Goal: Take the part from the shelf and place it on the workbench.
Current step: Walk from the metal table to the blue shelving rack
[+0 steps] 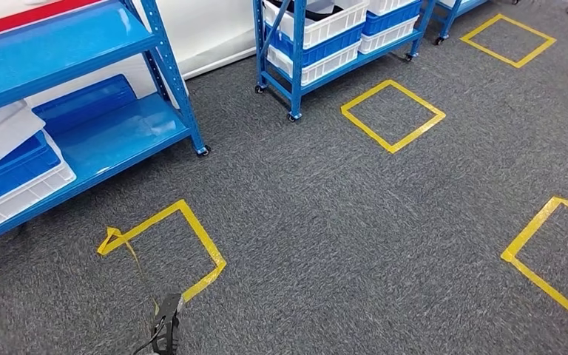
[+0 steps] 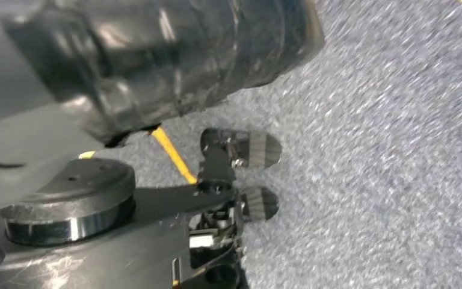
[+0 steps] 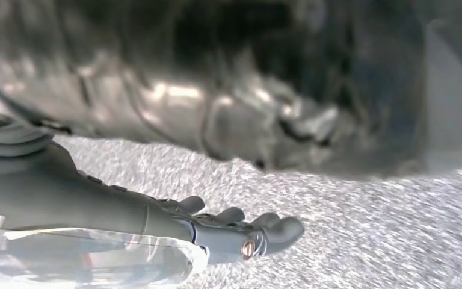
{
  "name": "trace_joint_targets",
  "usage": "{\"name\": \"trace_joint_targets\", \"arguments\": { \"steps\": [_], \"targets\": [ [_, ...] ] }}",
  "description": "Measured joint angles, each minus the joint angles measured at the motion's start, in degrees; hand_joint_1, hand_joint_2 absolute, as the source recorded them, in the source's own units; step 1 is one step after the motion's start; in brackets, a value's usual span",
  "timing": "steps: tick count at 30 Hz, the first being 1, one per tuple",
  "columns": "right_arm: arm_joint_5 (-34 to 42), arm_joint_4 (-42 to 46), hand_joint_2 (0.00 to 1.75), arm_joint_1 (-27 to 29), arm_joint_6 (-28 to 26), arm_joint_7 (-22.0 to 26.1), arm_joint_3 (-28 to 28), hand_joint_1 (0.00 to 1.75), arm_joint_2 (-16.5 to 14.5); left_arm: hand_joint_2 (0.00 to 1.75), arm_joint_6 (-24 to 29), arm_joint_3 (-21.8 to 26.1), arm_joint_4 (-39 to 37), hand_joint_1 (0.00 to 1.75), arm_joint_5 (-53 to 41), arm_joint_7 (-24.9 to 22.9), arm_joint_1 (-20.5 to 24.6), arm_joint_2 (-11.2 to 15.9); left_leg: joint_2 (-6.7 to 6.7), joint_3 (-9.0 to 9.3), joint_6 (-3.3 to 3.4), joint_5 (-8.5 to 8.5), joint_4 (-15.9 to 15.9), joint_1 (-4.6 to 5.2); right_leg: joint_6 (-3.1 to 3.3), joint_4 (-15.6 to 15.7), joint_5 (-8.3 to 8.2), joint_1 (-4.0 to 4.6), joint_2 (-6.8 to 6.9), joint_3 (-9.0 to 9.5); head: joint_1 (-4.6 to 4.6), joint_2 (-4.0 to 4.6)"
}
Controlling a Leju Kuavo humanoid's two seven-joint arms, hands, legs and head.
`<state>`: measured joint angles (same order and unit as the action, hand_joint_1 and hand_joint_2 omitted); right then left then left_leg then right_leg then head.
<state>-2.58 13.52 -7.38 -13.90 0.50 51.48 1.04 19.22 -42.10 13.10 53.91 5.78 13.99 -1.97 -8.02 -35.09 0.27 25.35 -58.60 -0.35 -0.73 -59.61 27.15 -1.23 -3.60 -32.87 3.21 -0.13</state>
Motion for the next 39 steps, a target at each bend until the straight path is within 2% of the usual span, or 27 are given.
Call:
{"name": "trace_joint_targets", "arguments": {
  "steps": [2,4,6,7,8,9,11,13,15,16,17,18,20,21,22,23,24,26,28,29,30,31,33,35,37,38,39],
  "targets": [
    [-0.1,0.0,0.00,-0.1,0.0,0.0,0.0,0.00,0.0,0.00,-0.3,0.0,0.0,0.00,0.1,-0.3,-0.1,0.0,2.54,-0.91,-0.55,1.01,-1.7,0.12,0.76,0.6,-0.25,-0.06,1.38,0.53,0.23,0.00],
    [-0.2,0.0,0.00,0.0,0.2,0.0,0.0,0.00,0.0,0.00,-0.5,0.0,0.0,0.00,0.2,-0.4,0.1,0.0,6.05,-3.75,-0.96,3.85,-7.4,0.15,1.32,0.9,-0.27,0.11,2.97,0.86,0.45,0.00],
    [-0.2,0.0,0.00,0.1,0.4,0.0,0.0,0.00,0.0,0.00,-0.7,0.0,0.0,0.00,0.4,-0.5,0.2,0.0,7.04,-7.07,-1.32,6.10,-13.7,-0.12,1.56,0.9,-0.09,0.35,4.71,0.94,0.47,0.00],
    [-0.2,0.0,0.00,0.1,0.4,0.0,0.0,0.00,0.0,0.00,-0.8,0.0,0.0,0.00,0.5,-0.6,0.1,-0.1,7.21,-7.67,-1.44,5.97,-14.8,-0.23,1.60,0.8,0.02,0.41,5.54,0.97,0.48,0.00],
    [-0.2,-0.1,0.00,0.1,0.4,0.0,0.1,0.00,0.0,0.00,-0.8,0.0,0.0,0.00,0.6,-0.6,0.0,-0.1,7.44,-7.21,-1.49,4.92,-13.8,-0.32,1.56,0.8,0.15,0.43,6.30,1.01,0.48,0.00],
    [-0.2,-0.1,0.00,0.0,0.4,0.0,0.1,0.00,0.0,0.00,-0.8,0.0,0.0,0.00,0.6,-0.6,0.0,-0.1,7.91,-5.70,-1.44,3.22,-10.9,-0.36,1.46,0.7,0.30,0.44,7.00,1.11,0.49,0.00],
    [-0.2,-0.1,0.00,0.0,0.4,0.0,0.1,0.00,0.0,0.00,-0.8,0.0,0.0,0.00,0.7,-0.6,0.1,0.0,10.26,-1.83,-0.98,0.58,-3.7,-0.09,1.06,0.6,0.67,0.61,8.28,1.44,0.48,0.00],
    [-0.2,-0.1,0.00,-0.1,0.4,0.0,0.1,0.00,0.0,0.00,-0.9,0.0,0.0,0.00,0.7,-0.8,0.3,0.0,11.49,-0.01,-0.30,-0.02,-0.2,0.36,0.48,0.7,0.98,0.82,9.36,1.82,0.44,0.00],
    [-0.2,-0.1,0.00,-0.3,0.4,-0.1,0.1,0.00,0.0,0.00,-1.1,0.0,0.0,0.00,0.6,-1.3,0.3,0.1,10.30,0.08,0.32,-0.11,0.1,0.56,-0.14,1.0,1.18,0.87,10.40,2.27,0.42,0.00],
    [-0.2,0.0,0.00,-0.4,0.4,-0.1,0.1,0.00,0.0,0.00,-1.3,0.0,0.0,0.00,0.6,-1.6,0.2,0.1,9.65,0.25,0.62,-0.27,0.5,0.49,-0.48,0.8,1.49,0.75,10.13,2.40,0.40,0.00],
    [-0.2,0.0,0.00,-0.4,0.4,-0.2,0.1,0.00,0.0,0.00,-1.4,0.0,0.0,0.00,0.6,-1.9,0.1,0.1,9.04,0.44,0.98,-0.46,0.8,0.36,-0.76,-0.1,2.27,0.63,9.05,2.10,0.30,0.00],
    [-0.2,0.0,0.00,-0.5,0.4,-0.2,0.1,0.00,-0.1,0.00,-1.5,0.0,0.0,0.00,0.6,-2.1,0.2,0.1,8.45,0.62,1.31,-0.65,1.1,0.20,-0.98,-2.2,3.56,0.51,7.52,1.19,0.15,0.00],
    [-0.2,0.0,0.00,-0.4,0.4,-0.4,0.1,0.00,-0.1,0.00,-1.6,0.0,0.0,0.00,0.6,-2.3,0.3,0.1,7.20,0.69,1.71,-0.76,1.2,0.15,-1.16,-9.4,7.03,0.40,4.63,-2.40,-0.16,0.00],
    [-0.2,0.0,0.00,-0.2,0.4,-0.4,0.1,0.00,-0.1,0.00,-1.6,0.0,0.0,0.00,0.6,-2.4,0.3,0.1,6.46,0.68,1.79,-0.74,1.2,0.19,-1.21,-12.9,8.18,0.39,4.18,-4.28,-0.24,0.00],
    [-0.2,0.0,0.00,-0.1,0.4,-0.5,0.1,0.00,-0.1,0.00,-1.7,0.0,0.0,0.00,0.6,-2.5,0.3,0.1,5.63,0.69,1.83,-0.72,1.1,0.22,-1.25,-14.9,8.32,0.37,4.00,-5.54,-0.24,0.00],
    [-0.2,0.0,0.00,0.0,0.4,-0.5,0.1,0.00,-0.1,0.00,-1.7,0.0,0.0,0.00,0.6,-2.6,0.2,0.1,4.76,0.71,1.82,-0.70,1.1,0.23,-1.26,-14.7,7.26,0.30,3.89,-5.82,-0.25,0.00],
    [-0.2,0.0,0.00,0.0,0.4,-0.5,0.2,0.00,-0.1,0.00,-1.7,0.0,0.0,0.00,0.6,-2.7,0.2,0.1,3.87,0.74,1.75,-0.65,0.9,0.21,-1.24,-12.3,5.23,0.19,3.60,-5.06,-0.25,0.00],
    [-0.2,0.0,0.00,0.0,0.4,-0.5,0.2,0.00,0.0,0.00,-1.7,0.0,0.0,0.00,0.6,-2.8,0.2,0.1,2.29,0.59,1.40,-0.40,0.4,0.22,-1.11,-4.8,1.16,-0.19,1.08,-2.13,-0.26,0.00],
    [-0.2,-0.1,0.00,0.0,0.4,-0.5,0.2,0.00,0.0,0.00,-1.7,0.0,0.0,0.00,0.6,-2.9,0.3,0.1,1.01,0.10,0.79,-0.21,-0.2,0.16,-0.91,-0.6,-0.05,-0.31,-1.24,-0.53,-0.20,-0.01],
    [-0.2,-0.1,0.00,0.0,0.4,-0.5,0.2,0.00,0.0,0.00,-1.8,0.0,0.0,0.00,0.6,-3.0,0.3,0.1,0.41,-0.13,0.45,-0.24,-0.2,0.12,-0.74,-0.3,0.18,-0.19,-1.46,-0.36,-0.14,-0.01],
    [-0.2,-0.1,0.00,0.0,0.4,-0.5,0.2,0.00,-0.1,0.00,-1.8,0.0,0.0,0.00,0.6,-3.1,0.2,0.1,-0.21,-0.27,0.09,-0.38,-0.1,-0.04,-0.48,-0.2,0.11,-0.08,-0.83,-0.20,-0.14,-0.01],
    [-0.2,-0.1,0.00,-0.1,0.4,-0.5,0.2,0.00,-0.1,0.00,-1.8,0.0,0.0,0.00,0.6,-3.1,0.1,0.2,-0.34,-0.40,-0.19,-0.39,-0.1,-0.17,-0.12,0.1,-0.04,-0.09,-0.13,0.04,-0.14,0.00],
    [-0.2,0.0,0.00,-0.2,0.4,-0.5,0.2,0.00,-0.1,0.00,-1.8,0.0,0.0,0.00,0.6,-3.2,0.0,0.3,2.06,-1.50,-0.63,0.86,-2.2,-0.08,0.64,0.8,-0.37,-0.16,1.39,0.57,0.01,0.00],
    [-0.2,0.0,0.00,-0.2,0.4,-0.5,0.2,0.00,-0.1,0.00,-1.8,0.0,0.0,0.00,0.5,-3.3,0.2,0.3,5.77,-4.65,-0.93,4.12,-8.6,0.06,1.15,1.0,-0.36,0.06,3.12,0.82,0.20,0.00],
    [-0.2,-0.1,0.00,0.0,0.4,-0.6,0.2,0.00,-0.1,0.00,-1.8,0.0,0.0,0.00,0.5,-3.3,0.3,0.3,7.15,-7.92,-1.17,6.49,-15.0,-0.09,1.38,1.0,-0.16,0.34,4.97,0.88,0.26,0.00],
    [-0.2,-0.1,0.00,0.0,0.4,-0.6,0.3,0.00,-0.1,0.00,-1.8,0.0,0.0,0.00,0.5,-3.3,0.2,0.3,7.41,-8.36,-1.22,6.29,-15.9,-0.16,1.40,1.0,-0.05,0.41,5.80,0.92,0.27,0.00],
    [-0.2,-0.1,0.00,0.0,0.4,-0.6,0.3,0.00,-0.1,0.00,-1.7,0.0,0.0,0.00,0.5,-3.4,0.2,0.3,7.70,-7.54,-1.21,5.01,-14.4,-0.20,1.35,0.9,0.07,0.45,6.54,1.00,0.28,0.00]
  ]
}}
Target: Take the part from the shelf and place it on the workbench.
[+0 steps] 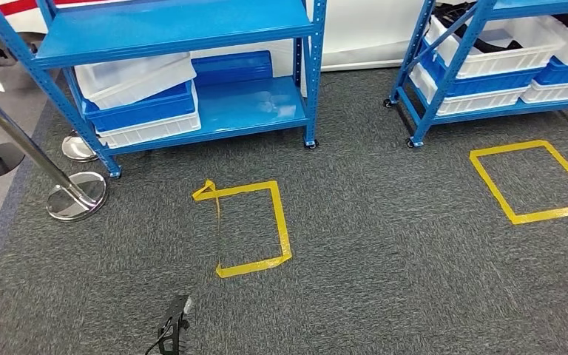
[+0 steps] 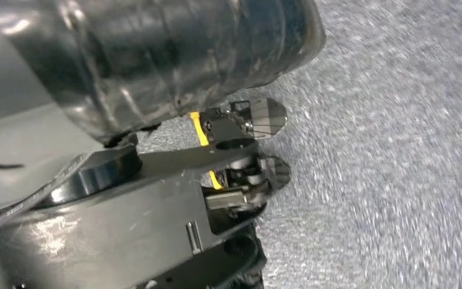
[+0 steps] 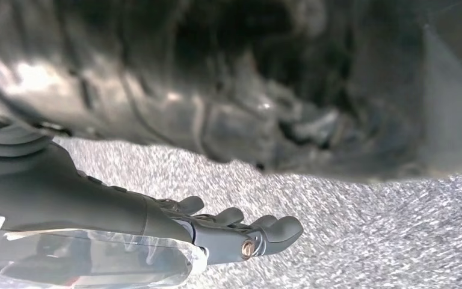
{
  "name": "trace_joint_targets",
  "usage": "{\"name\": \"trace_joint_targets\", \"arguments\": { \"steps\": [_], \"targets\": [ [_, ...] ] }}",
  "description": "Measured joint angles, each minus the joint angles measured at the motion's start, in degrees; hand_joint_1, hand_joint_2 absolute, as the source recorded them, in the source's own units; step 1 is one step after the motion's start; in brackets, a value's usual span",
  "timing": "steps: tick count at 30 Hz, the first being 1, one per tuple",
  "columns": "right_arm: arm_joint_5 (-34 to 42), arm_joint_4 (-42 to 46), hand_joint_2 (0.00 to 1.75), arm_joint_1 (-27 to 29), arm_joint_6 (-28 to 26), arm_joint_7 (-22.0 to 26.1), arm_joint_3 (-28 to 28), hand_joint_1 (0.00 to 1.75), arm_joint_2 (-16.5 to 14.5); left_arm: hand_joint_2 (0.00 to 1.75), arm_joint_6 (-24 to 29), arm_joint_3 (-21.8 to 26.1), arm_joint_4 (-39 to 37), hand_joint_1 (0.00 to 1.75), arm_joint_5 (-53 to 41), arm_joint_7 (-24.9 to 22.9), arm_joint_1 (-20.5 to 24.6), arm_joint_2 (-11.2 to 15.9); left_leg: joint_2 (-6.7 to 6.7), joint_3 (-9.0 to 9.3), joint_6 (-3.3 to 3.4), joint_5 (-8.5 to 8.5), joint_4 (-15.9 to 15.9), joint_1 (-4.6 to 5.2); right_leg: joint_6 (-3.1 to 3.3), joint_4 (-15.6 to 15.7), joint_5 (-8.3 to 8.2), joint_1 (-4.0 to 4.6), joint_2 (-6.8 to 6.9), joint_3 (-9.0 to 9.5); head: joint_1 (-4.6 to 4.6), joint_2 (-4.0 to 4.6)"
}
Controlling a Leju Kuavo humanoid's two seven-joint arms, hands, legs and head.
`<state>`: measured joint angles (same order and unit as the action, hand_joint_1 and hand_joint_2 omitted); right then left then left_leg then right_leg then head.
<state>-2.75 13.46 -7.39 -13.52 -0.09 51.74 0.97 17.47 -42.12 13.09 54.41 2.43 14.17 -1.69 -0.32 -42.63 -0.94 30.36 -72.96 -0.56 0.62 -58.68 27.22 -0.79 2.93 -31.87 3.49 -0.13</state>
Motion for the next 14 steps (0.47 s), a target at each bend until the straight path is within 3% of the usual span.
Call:
{"name": "trace_joint_targets", "arguments": {
  "steps": [2,4,5,7,9,11,13,14],
  "targets": [
    [0.0,0.0,0.00,0.0,0.0,0.0,0.0,0.00,0.0,0.00,0.1,0.0,0.0,0.00,0.0,0.0,0.0,0.0,1.99,4.05,0.29,-3.40,7.6,0.18,-0.29,-0.1,0.35,0.10,1.30,0.34,0.01,0.00],
    [0.1,0.0,0.00,-0.1,0.0,0.0,0.0,0.00,0.0,0.00,0.1,0.0,0.0,0.00,0.0,0.0,0.3,0.0,3.77,7.09,1.02,-4.95,13.2,0.66,-0.82,-0.2,0.77,0.37,2.37,0.70,-0.05,0.00],
    [0.1,0.0,0.00,-0.1,0.0,0.0,0.0,0.00,0.0,0.00,0.1,0.0,0.0,0.00,0.0,0.0,0.4,0.0,3.96,7.49,1.37,-4.88,14.0,0.91,-1.10,-0.1,0.94,0.51,2.87,0.86,-0.09,0.00],
    [0.2,0.0,0.00,-0.1,0.0,0.0,0.0,0.00,0.0,0.00,0.1,0.0,0.0,0.00,0.1,0.0,0.3,0.1,2.54,7.66,2.07,-5.05,14.3,0.90,-1.68,0.0,1.24,0.51,3.75,1.20,-0.10,-0.01],
    [0.2,0.0,0.00,-0.2,0.0,0.1,0.0,0.00,-0.1,0.00,0.1,0.0,0.0,0.00,0.2,0.1,0.2,0.1,1.27,8.12,2.73,-5.30,14.8,0.64,-2.25,-1.8,2.67,0.28,1.97,0.76,-0.37,-0.01],
    [0.2,0.0,0.00,-0.2,0.0,0.1,0.0,0.00,-0.1,0.00,0.1,0.0,0.0,0.00,0.2,0.1,0.3,0.1,0.13,8.38,3.21,-5.41,15.1,0.51,-2.50,-7.9,5.92,0.11,-1.25,-2.06,-0.79,0.00],
    [0.2,0.0,0.00,0.1,0.0,0.1,0.0,0.00,-0.1,0.00,0.1,0.0,0.0,0.00,0.2,0.1,0.3,0.1,-1.34,8.37,3.43,-5.37,15.0,0.58,-2.52,-15.1,8.39,0.13,-2.42,-5.94,-0.92,0.00],
    [0.2,0.0,0.00,0.1,0.0,0.1,0.0,0.00,-0.1,0.00,0.1,0.0,0.0,0.00,0.2,0.1,0.3,0.1,-1.74,8.37,3.46,-5.35,15.0,0.61,-2.52,-16.8,8.82,0.15,-2.52,-6.90,-0.92,0.00]
  ]
}}
